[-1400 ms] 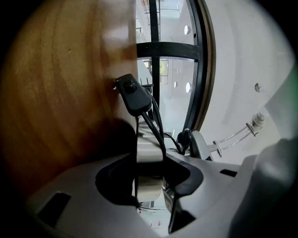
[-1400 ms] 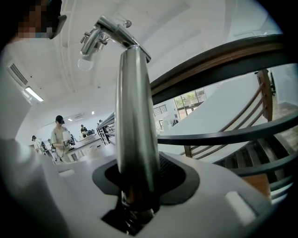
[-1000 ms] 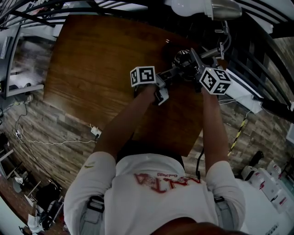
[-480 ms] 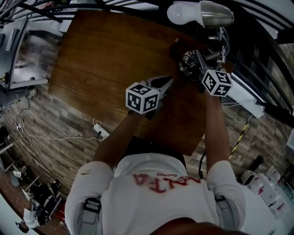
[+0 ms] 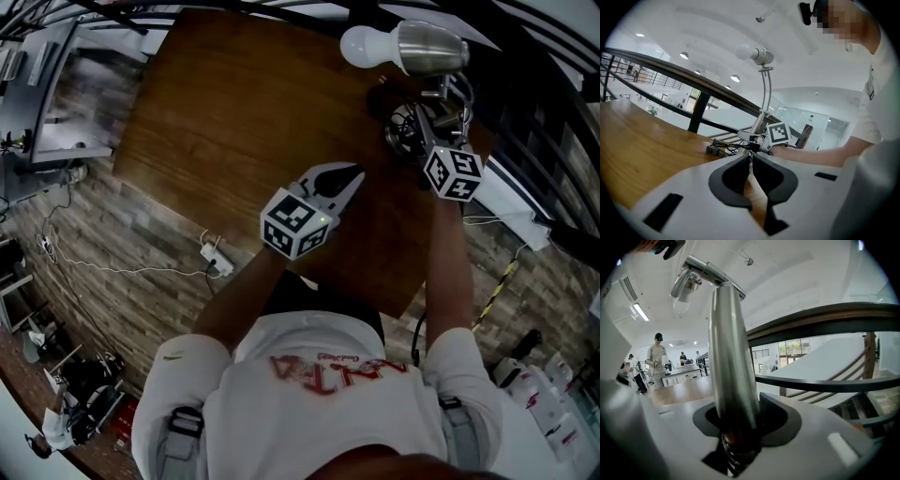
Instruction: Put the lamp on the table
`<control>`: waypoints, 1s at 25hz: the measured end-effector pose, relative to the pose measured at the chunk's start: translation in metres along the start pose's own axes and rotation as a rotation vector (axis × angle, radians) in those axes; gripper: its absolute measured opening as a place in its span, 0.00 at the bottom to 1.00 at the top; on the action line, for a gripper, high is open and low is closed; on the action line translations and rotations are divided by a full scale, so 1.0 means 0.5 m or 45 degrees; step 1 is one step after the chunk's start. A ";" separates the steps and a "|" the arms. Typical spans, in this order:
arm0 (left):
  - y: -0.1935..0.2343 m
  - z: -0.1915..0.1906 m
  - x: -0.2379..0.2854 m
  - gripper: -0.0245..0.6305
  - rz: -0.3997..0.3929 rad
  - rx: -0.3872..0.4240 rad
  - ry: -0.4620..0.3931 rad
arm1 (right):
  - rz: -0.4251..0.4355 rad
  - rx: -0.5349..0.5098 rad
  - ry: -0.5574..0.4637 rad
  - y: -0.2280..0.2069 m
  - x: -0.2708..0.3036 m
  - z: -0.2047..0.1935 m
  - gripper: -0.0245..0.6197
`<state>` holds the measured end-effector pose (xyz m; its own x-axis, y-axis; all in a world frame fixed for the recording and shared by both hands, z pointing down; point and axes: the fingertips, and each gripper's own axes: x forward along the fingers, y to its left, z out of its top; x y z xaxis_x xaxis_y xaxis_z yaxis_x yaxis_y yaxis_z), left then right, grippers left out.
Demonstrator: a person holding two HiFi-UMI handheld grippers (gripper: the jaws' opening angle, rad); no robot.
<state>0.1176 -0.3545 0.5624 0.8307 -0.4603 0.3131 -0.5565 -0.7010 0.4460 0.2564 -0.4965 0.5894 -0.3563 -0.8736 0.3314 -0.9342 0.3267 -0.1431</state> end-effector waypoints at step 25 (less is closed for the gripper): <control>-0.076 0.051 -0.232 0.08 -0.074 -0.011 -0.143 | -0.097 0.197 -0.045 0.116 -0.170 -0.031 0.46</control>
<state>0.0426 -0.2886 0.4877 0.8575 -0.4777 0.1909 -0.5073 -0.7235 0.4683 0.2323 -0.3976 0.5671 -0.2814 -0.9068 0.3139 -0.9437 0.2022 -0.2620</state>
